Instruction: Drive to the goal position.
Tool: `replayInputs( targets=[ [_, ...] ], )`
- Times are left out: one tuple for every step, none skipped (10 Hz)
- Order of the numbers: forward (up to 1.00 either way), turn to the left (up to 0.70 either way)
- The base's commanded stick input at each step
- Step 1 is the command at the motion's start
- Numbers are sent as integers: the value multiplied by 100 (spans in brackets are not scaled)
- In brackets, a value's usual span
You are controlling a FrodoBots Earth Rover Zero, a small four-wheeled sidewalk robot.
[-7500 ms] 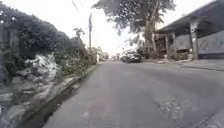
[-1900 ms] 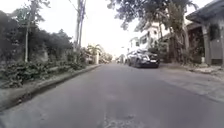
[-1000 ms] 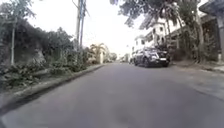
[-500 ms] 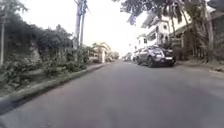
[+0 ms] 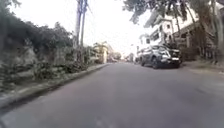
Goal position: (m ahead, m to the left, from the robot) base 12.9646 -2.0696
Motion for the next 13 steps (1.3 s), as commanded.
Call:
replayInputs(
  targets=[
    [100,-10],
    [100,-32],
    [100,1],
    [100,1],
    [100,1],
    [100,1],
    [100,1],
    [100,1],
    [100,1],
    [100,1],
    [100,1],
    [100,1],
    [100,1]
  ],
)
